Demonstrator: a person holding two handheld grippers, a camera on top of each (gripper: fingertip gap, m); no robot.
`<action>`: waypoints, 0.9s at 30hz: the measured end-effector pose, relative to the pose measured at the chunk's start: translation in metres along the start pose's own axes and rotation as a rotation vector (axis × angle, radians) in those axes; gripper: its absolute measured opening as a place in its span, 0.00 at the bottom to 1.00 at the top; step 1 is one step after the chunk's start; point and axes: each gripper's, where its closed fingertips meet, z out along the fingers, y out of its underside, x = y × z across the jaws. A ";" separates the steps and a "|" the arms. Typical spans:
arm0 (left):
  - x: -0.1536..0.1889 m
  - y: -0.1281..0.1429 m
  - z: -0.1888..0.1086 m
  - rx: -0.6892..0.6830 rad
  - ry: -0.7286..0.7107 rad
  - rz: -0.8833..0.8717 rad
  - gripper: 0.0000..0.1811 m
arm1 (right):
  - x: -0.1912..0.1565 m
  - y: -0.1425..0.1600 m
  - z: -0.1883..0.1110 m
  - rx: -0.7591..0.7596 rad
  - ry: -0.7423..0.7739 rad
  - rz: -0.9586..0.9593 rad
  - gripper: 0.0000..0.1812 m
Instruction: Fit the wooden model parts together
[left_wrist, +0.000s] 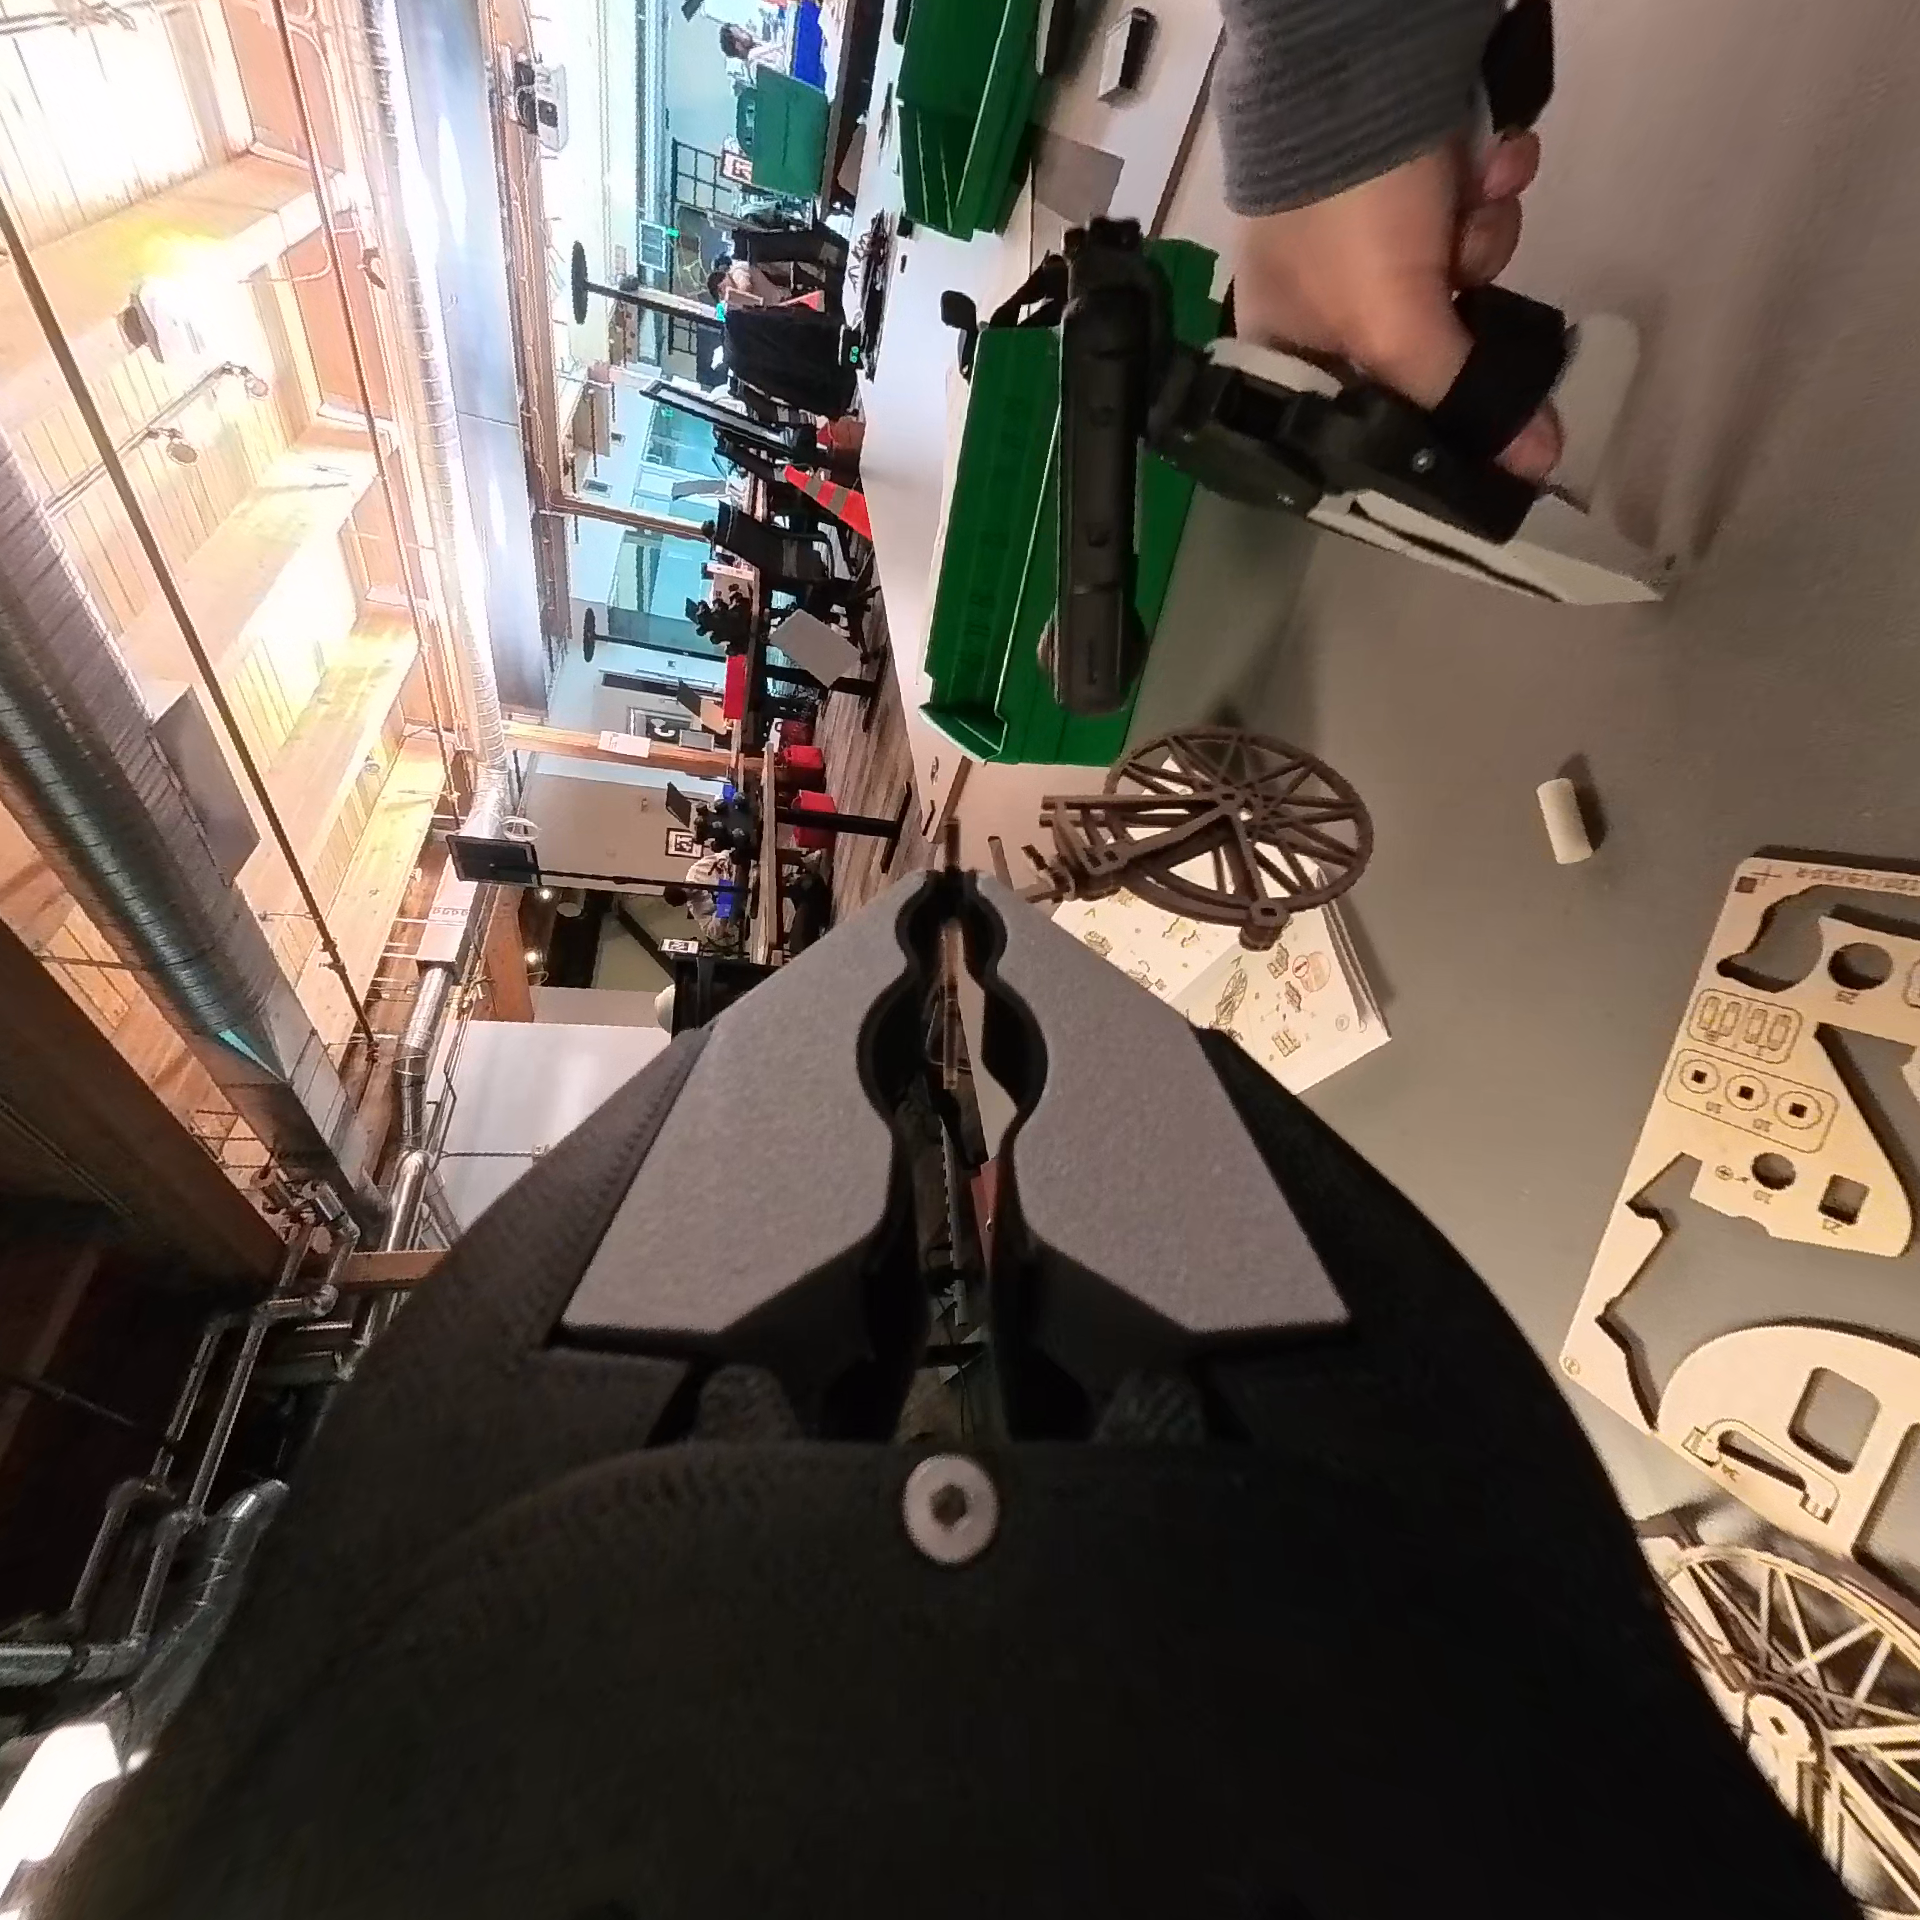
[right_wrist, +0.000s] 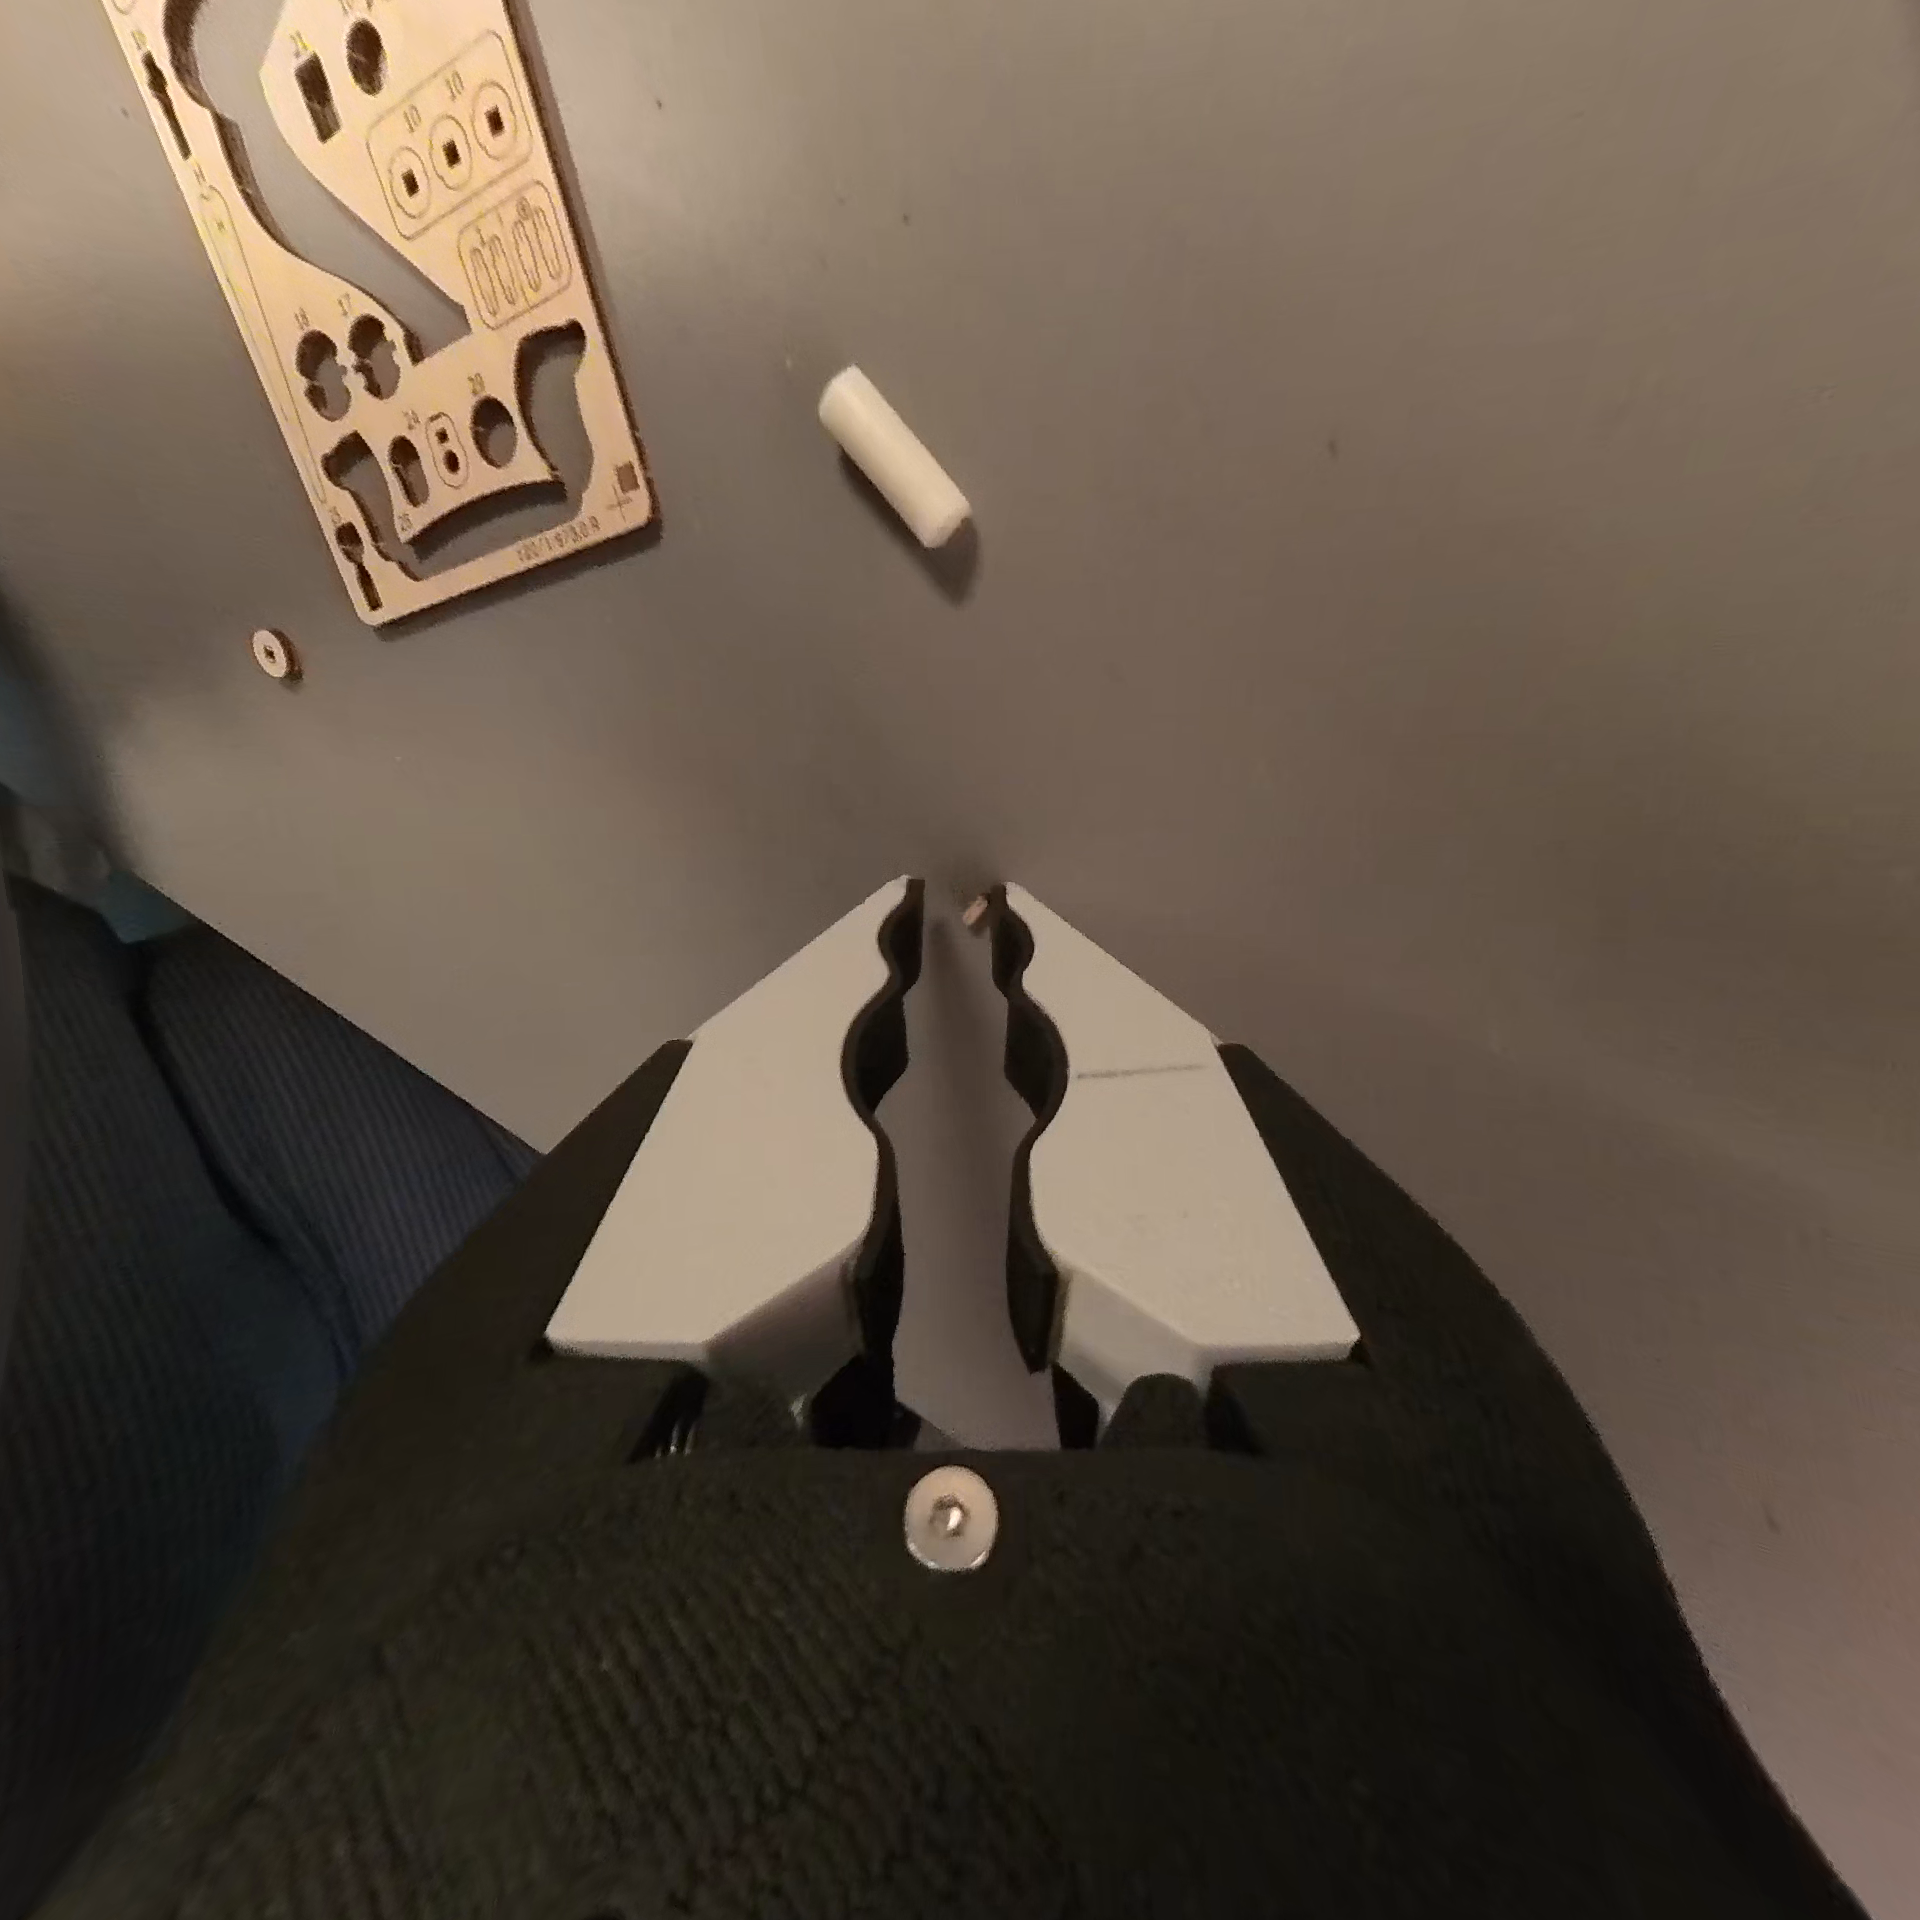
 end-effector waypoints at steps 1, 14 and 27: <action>0.000 0.000 0.001 0.000 0.002 0.001 0.01 | 0.000 0.000 0.000 -0.001 0.002 -0.005 0.05; 0.004 0.000 0.005 -0.006 0.018 0.007 0.01 | 0.005 0.003 0.000 -0.030 0.105 -0.075 0.02; 0.008 -0.001 0.009 -0.012 0.042 0.011 0.01 | 0.008 0.003 0.001 -0.101 0.241 -0.188 0.00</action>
